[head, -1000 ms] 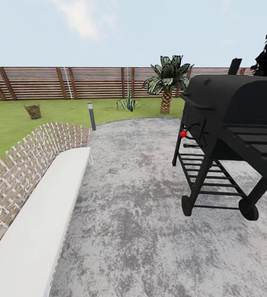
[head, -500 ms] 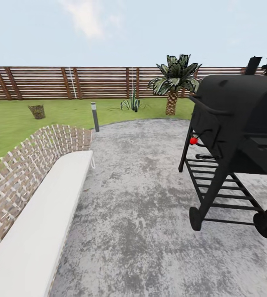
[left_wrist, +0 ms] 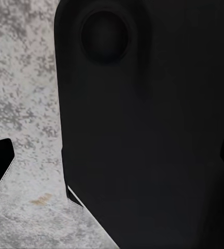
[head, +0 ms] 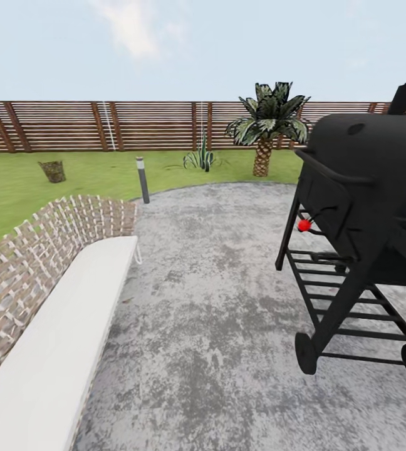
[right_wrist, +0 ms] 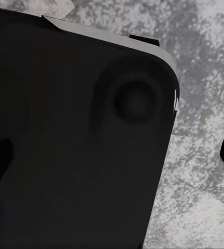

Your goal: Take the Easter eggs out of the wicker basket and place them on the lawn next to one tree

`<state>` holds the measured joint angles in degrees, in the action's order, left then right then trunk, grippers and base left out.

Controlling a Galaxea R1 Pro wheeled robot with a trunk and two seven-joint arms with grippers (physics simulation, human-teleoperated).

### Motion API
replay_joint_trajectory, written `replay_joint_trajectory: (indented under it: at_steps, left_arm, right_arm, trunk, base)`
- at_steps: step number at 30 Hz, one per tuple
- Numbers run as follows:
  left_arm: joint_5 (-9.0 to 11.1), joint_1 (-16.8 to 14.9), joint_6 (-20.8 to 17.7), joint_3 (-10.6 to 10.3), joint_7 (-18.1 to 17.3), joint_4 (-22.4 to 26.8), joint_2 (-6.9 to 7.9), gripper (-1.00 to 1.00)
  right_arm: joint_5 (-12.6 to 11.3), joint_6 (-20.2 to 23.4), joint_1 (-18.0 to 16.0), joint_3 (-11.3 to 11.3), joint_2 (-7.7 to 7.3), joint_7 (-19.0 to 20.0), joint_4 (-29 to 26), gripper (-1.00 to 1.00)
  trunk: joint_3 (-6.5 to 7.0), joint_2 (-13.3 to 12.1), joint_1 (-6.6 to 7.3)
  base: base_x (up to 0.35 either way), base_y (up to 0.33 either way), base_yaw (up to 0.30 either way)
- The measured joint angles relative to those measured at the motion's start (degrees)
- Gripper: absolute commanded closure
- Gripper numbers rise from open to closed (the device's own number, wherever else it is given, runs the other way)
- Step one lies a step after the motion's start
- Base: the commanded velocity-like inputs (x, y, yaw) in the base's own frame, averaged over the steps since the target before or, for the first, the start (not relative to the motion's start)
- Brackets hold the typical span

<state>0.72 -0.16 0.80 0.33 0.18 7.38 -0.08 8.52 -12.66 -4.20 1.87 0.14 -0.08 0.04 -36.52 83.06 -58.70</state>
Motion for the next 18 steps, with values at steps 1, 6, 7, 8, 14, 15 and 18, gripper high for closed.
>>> replay_joint_trajectory:
  at_steps: [1, 6, 7, 8, 14, 15, 18]
  left_arm:
    - [0.0, 0.0, 0.0, 0.0, 0.0, 0.0, 0.0, -1.0]
    - [0.0, 0.0, 0.0, 0.0, -0.02, -0.01, 0.0, -1.0]
    - [0.0, 0.0, 0.0, 0.0, -0.02, -0.01, 0.0, -1.0]
    - [0.0, 0.0, 0.0, 0.0, -0.02, -0.01, 0.0, -1.0]
    - [0.0, 0.0, 0.0, 0.0, 0.0, 0.0, 0.0, -1.0]
    - [0.0, 0.0, 0.0, 0.0, 0.01, 0.0, 0.0, -1.0]
    - [0.0, 0.0, 0.0, 0.0, 0.0, 0.0, 0.0, -1.0]
  right_arm:
    - [0.01, -0.01, 0.01, 0.0, 0.02, 0.0, 0.0, -1.0]
    - [-0.04, -0.02, -0.01, 0.0, 0.0, 0.0, 0.01, -1.0]
    - [-0.05, -0.02, 0.0, 0.0, -0.02, 0.0, 0.01, -1.0]
    - [-0.03, -0.02, 0.0, 0.0, -0.03, 0.0, 0.01, -1.0]
    - [0.01, -0.02, -0.01, 0.0, -0.13, 0.0, 0.0, -1.0]
    - [0.01, -0.02, -0.03, 0.0, -0.13, 0.0, 0.0, -1.0]
    - [0.01, -0.02, 0.0, 0.0, -0.13, 0.0, 0.0, -1.0]
  trunk:
    - [0.0, 0.0, 0.0]
    - [-0.03, 0.0, 0.0]
    - [-0.05, 0.0, 0.0]
    - [-0.07, 0.0, 0.0]
    - [-0.1, 0.0, 0.0]
    - [-0.1, 0.0, 0.0]
    - [-0.1, 0.0, 0.0]
  base:
    - [0.339, 0.0, 0.0]
    - [0.339, 0.0, 0.13]
    - [0.339, 0.0, 0.198]
    - [0.34, 0.0, 0.133]
    - [0.339, 0.0, 0.027]
    - [0.339, 0.0, 0.004]
    - [0.339, 0.0, 0.002]
